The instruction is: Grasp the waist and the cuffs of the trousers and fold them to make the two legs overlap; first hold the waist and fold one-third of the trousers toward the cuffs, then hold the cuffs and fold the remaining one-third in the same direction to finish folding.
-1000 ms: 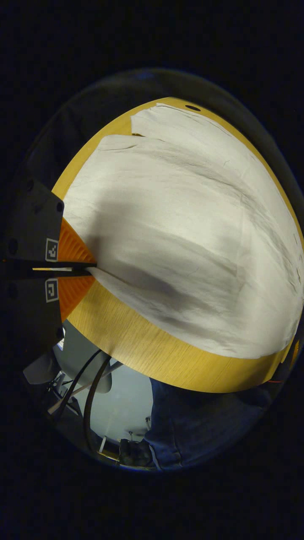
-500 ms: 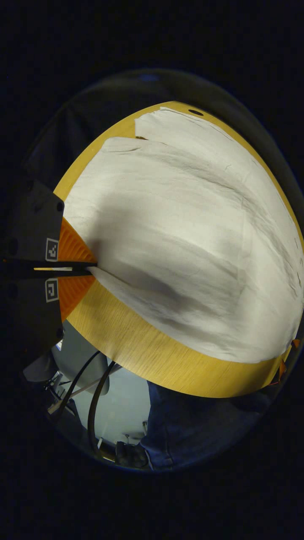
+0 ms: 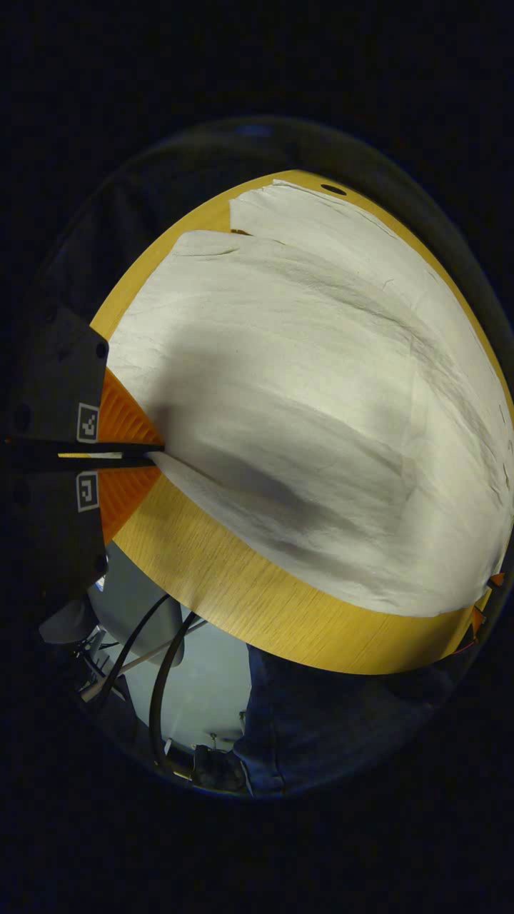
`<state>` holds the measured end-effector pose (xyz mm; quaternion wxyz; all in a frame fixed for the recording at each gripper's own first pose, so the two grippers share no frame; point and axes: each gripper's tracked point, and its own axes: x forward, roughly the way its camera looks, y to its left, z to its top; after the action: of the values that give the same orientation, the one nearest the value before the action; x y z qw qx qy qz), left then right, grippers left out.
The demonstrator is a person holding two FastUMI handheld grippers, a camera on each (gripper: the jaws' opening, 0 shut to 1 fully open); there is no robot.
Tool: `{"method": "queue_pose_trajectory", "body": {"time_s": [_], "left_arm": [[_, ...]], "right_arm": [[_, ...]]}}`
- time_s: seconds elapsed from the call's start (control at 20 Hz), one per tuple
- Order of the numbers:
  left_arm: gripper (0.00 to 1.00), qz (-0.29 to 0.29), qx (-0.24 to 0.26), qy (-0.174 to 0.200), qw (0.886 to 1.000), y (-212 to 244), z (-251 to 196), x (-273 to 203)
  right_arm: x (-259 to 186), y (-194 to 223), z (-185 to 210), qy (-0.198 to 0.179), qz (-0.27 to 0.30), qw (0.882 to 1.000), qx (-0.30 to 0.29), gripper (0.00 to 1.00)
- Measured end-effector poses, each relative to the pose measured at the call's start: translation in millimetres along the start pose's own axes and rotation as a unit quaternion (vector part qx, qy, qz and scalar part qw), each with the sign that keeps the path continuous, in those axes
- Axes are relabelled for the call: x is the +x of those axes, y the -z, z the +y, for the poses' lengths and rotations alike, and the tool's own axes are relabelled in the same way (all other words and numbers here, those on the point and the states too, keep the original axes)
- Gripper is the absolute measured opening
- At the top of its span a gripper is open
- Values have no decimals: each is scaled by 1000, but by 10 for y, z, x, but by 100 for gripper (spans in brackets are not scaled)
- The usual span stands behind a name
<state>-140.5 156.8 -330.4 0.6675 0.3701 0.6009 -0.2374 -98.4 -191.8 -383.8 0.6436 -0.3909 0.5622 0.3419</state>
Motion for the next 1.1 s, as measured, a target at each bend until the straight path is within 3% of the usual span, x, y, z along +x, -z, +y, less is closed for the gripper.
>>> {"method": "queue_pose_trajectory", "body": {"time_s": [0.1, 0.15, 0.2, 0.25, 0.35, 0.55, 0.85, 1.1], "left_arm": [[0, 1, -2, 2, 1000, 2, -5, 2], [0, 1, -2, 2, 1000, 0, -14, 7], [0, 1, -3, 2, 1000, -3, -20, 10], [0, 1, -3, 2, 1000, -1, -22, 7], [0, 4, -10, 0, 1000, -7, -26, 8], [0, 2, -21, 3, 1000, -7, -53, 7], [0, 12, -36, 9, 999, 11, -1, -27], [0, -32, -56, -73, 995, -293, 606, -354]], "right_arm": [[13, 10, -55, 15, 13, 1000, -2, 76], [14, -3, -115, 24, 19, 1000, 0, 49], [8, -20, -182, 38, 17, 999, -6, 45], [9, -14, -210, 53, 14, 998, -12, 24], [-2, -15, -194, 63, 8, 998, -24, 13], [-17, 20, -192, 53, 4, 999, -8, 5], [-144, -91, -264, 65, -3, 997, 31, 4], [-448, -344, -516, 106, -44, 991, 65, 5]]}}
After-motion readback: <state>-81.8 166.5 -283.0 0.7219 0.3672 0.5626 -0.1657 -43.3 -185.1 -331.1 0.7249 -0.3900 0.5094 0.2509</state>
